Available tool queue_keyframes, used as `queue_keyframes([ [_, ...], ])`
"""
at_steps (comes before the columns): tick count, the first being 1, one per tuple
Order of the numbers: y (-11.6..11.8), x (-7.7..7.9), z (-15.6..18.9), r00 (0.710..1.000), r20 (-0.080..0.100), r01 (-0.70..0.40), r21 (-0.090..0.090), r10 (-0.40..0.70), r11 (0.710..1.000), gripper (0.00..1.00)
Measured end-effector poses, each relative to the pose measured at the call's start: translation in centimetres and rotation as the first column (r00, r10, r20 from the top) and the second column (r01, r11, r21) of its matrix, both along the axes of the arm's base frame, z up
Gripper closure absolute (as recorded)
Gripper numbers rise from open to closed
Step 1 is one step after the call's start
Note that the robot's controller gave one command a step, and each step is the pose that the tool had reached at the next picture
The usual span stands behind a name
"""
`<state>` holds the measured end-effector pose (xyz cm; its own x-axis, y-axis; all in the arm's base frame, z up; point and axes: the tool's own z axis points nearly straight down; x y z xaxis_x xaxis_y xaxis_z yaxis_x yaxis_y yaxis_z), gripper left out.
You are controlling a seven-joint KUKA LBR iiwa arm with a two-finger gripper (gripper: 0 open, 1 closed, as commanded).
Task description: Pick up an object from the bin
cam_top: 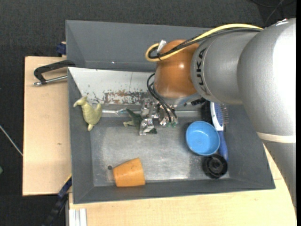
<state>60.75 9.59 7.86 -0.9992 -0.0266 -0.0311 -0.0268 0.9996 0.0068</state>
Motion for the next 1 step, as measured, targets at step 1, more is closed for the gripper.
queue_keyframes([
  [1,0.51,-1.87,14.65,0.952,-0.017,-0.305,-0.009,0.305,0.952,1.00],
])
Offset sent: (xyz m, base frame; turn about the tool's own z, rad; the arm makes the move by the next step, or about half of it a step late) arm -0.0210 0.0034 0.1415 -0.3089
